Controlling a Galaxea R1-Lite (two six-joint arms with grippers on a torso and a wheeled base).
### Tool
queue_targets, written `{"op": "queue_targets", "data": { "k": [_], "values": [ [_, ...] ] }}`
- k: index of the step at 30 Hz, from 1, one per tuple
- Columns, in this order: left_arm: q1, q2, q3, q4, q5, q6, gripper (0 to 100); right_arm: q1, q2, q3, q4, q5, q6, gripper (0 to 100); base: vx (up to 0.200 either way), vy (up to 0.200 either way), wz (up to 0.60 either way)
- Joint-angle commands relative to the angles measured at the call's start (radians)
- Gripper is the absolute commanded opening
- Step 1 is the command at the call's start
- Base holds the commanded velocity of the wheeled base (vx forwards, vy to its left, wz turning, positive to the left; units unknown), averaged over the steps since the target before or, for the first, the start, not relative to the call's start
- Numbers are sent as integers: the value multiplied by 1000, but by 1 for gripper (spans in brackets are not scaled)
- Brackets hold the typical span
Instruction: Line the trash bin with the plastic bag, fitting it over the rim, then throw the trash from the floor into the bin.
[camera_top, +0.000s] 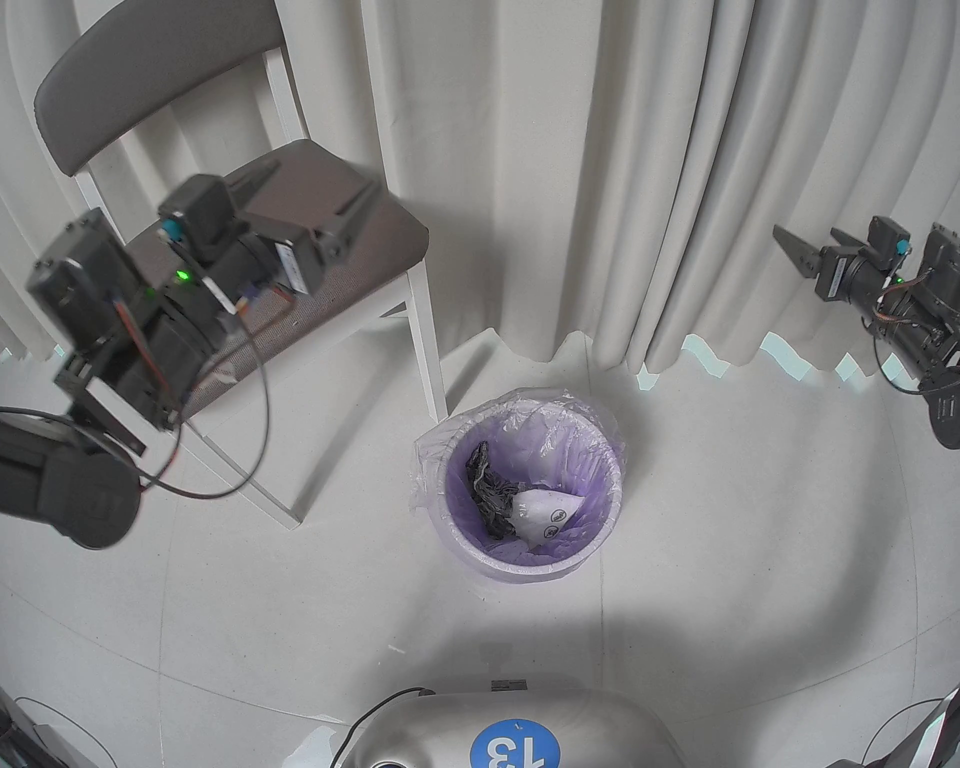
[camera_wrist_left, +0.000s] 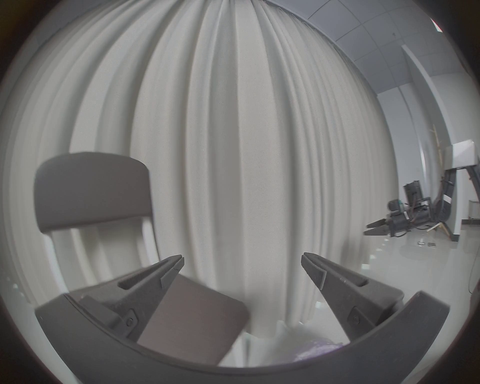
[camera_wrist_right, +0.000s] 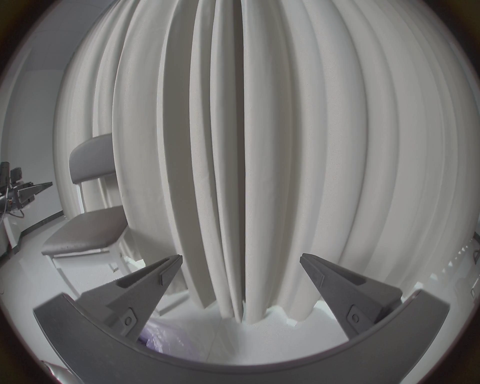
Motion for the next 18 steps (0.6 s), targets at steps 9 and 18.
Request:
{"op": "queue_targets", "data": {
  "k": [9, 18],
  "values": [
    [214, -593, -36, 590, 43, -43, 100, 1, -456, 19, 219, -11, 3, 100, 0, 0, 0],
    [236, -899, -151, 1068, 43, -49, 100, 3, -850, -17, 636, -25, 1, 100, 0, 0, 0]
  ]
}}
